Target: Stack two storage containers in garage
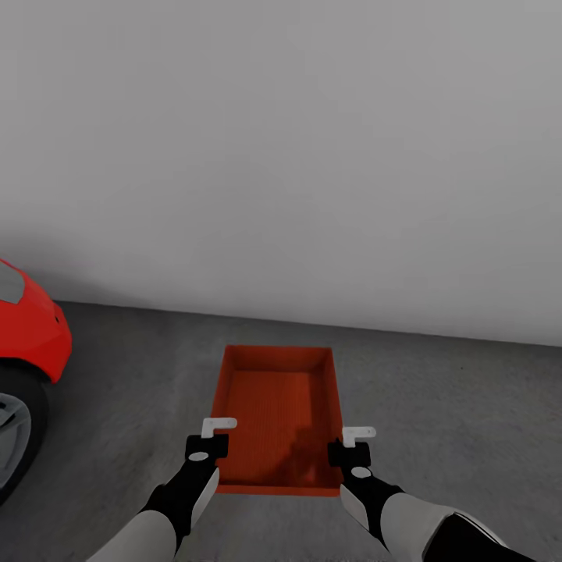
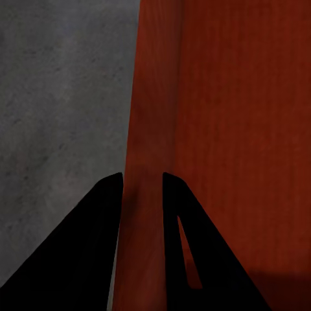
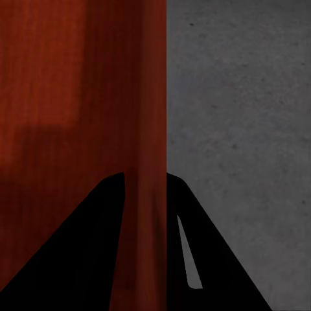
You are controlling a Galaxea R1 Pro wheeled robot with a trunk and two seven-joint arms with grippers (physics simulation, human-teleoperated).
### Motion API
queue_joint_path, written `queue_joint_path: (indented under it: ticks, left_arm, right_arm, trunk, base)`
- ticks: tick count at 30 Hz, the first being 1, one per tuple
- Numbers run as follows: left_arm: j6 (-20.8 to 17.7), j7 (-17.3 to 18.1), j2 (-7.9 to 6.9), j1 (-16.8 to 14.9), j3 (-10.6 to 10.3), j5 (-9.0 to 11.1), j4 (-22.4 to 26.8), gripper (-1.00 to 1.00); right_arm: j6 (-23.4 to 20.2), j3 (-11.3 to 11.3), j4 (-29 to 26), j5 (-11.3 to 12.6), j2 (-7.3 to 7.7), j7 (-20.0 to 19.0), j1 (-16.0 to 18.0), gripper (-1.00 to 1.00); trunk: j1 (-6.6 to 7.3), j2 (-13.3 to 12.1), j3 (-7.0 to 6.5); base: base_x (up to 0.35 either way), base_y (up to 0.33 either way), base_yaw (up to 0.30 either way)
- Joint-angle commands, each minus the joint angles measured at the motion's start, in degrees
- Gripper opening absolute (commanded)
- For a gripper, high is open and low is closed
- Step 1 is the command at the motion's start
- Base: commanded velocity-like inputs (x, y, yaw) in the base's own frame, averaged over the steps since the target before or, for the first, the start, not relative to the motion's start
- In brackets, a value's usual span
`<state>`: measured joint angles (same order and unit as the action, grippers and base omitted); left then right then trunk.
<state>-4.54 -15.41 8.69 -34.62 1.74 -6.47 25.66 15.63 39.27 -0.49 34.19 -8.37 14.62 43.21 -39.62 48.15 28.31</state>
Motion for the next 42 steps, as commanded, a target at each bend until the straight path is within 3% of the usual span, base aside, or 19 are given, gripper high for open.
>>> queue_joint_path:
  ticks: [1,34,42]
  left_arm:
    - [-0.55,-0.41,0.1,-0.01,1.51,2.78,0.09,-1.0]
    - [-0.55,-0.42,0.1,-0.01,1.51,2.78,0.09,-1.0]
    - [-0.55,-0.44,0.1,-0.01,1.51,2.78,0.1,-1.0]
  right_arm:
    - [0.28,-1.12,-0.83,-0.18,-1.3,-0.12,0.04,-1.0]
    - [0.28,-1.12,-0.83,-0.18,-1.3,-0.12,0.05,-1.0]
    - [0.28,-1.2,-0.83,-0.18,-1.21,-0.12,0.05,-1.0]
  trunk:
    - [0.0,0.04,0.14]
    - [0.0,0.04,3.19]
    - [0.0,0.04,3.4]
  base:
    - [0.0,0.0,0.0]
    - [0.0,0.0,0.0]
    - [0.0,0.0,0.0]
